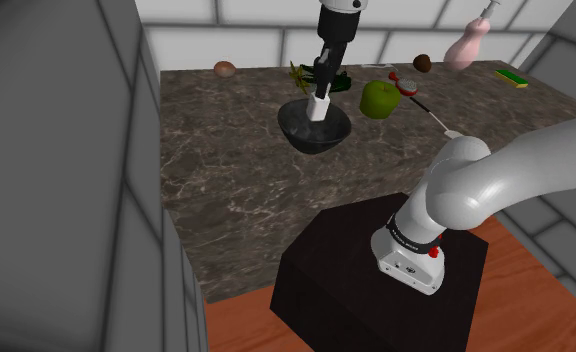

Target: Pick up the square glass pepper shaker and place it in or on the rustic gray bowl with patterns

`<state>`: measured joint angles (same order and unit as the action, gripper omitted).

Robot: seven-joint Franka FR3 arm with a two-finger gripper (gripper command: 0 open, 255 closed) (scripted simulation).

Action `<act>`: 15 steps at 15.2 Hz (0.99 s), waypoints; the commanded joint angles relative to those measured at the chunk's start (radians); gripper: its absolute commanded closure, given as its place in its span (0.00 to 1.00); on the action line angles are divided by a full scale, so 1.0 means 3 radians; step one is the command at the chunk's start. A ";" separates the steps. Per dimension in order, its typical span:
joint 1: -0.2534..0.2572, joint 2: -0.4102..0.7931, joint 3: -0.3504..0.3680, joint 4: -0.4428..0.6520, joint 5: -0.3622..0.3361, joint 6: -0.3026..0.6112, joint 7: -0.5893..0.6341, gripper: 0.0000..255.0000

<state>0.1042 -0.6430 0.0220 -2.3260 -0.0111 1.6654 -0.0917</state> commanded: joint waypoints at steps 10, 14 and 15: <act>0.0000 0.0041 0.0002 0.0254 0.0001 -0.0212 0.0000 0.00; 0.0000 0.0092 0.0005 0.0493 0.0001 -0.0401 0.0000 0.00; 0.0000 0.0092 0.0005 0.0493 0.0001 -0.0401 0.0000 0.00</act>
<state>0.1040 -0.6171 0.0232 -2.1829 -0.0109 1.5487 -0.0919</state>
